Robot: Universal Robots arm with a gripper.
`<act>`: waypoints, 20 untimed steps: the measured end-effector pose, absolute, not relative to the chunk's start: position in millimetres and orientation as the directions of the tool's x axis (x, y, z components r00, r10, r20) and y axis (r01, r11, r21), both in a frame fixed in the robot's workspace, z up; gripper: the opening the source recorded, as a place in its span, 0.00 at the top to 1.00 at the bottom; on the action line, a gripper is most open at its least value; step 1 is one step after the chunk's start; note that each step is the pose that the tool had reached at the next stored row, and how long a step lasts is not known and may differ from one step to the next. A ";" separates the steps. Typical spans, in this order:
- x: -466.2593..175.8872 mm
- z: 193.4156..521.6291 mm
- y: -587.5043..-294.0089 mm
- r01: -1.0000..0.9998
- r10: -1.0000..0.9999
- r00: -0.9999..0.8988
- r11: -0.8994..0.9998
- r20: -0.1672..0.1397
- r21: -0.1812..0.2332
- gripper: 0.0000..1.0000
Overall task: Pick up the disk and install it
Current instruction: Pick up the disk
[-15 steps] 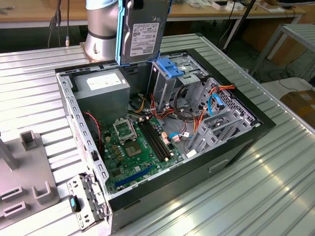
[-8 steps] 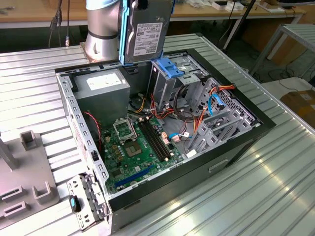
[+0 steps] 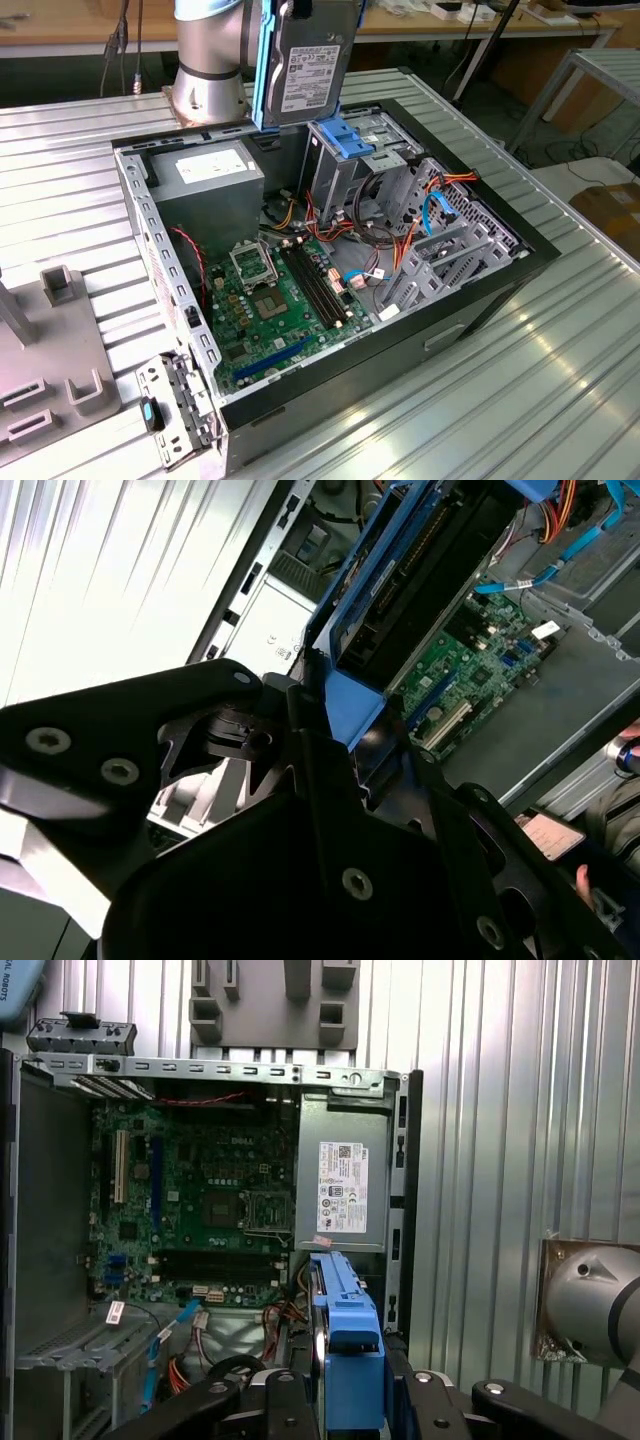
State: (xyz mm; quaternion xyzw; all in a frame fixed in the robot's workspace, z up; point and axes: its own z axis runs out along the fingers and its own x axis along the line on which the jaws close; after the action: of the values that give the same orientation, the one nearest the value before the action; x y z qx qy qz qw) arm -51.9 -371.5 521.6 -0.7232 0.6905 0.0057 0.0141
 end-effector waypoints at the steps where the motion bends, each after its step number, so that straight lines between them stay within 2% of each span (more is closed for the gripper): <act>1: -51.9 521.6 -372.0 -0.999 -0.999 0.047 -0.046 -0.028 -0.013 0.64; 20: -42.0 520.4 -385.2 -0.999 -0.999 0.046 -0.046 -0.028 -0.013 0.64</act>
State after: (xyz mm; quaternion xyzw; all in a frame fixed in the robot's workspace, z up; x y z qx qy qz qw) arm -42.0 -385.2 520.4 -0.7232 0.6905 0.0057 0.0141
